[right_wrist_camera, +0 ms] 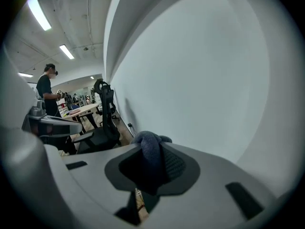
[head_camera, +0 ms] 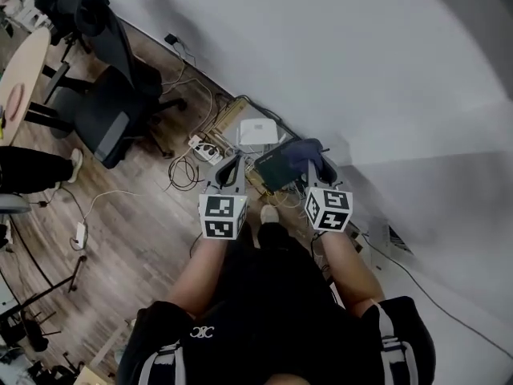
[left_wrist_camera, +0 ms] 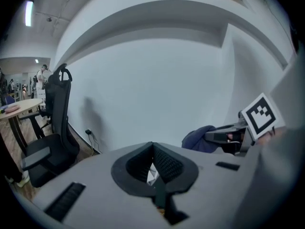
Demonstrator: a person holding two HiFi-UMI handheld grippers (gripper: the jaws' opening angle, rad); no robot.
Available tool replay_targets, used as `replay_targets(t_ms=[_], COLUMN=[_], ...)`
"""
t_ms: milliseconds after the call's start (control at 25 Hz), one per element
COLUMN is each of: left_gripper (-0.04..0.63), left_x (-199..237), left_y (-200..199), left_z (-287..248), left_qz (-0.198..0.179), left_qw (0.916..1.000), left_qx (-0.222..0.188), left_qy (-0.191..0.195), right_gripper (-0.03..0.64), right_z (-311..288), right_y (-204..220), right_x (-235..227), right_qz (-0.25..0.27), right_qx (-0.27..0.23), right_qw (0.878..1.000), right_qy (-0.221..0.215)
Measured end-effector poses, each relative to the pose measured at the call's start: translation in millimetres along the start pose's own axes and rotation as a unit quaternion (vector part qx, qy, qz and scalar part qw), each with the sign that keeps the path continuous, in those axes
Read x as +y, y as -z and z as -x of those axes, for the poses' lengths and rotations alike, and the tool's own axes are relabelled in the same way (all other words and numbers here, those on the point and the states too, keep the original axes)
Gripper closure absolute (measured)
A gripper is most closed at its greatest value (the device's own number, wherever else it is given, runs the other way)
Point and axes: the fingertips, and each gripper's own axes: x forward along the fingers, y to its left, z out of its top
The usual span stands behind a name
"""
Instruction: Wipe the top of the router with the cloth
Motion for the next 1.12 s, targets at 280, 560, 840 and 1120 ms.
replay_targets(t_ms=[280, 560, 840, 1120], left_gripper=[0.597, 0.597, 0.597, 0.597], left_x=[-2.6, 1.2, 11.3, 32.5], left_y=[49.9, 85.6, 123.8, 180.1], left_z=[-27.1, -41.2, -75.5, -123.4], left_qz=[0.019, 0.043, 0.044, 0.05], left_qw=[0.9984, 0.9955, 0.9935, 0.9904], left_qx=[0.047, 0.078, 0.097, 0.12], left_qy=[0.024, 0.032, 0.04, 0.046], right_gripper=[0.571, 0.569, 0.571, 0.569], right_z=[-18.5, -51.2, -96.5, -152.1], right_y=[47.9, 66.3, 105.3, 155.0], right_x=[-14.1, -26.5, -39.7, -61.7], right_qz=[-0.005, -0.007, -0.042, -0.036], right_qx=[0.057, 0.094, 0.135, 0.159], right_qw=[0.998, 0.995, 0.989, 0.985], right_qy=[0.01, 0.028, 0.037, 0.052])
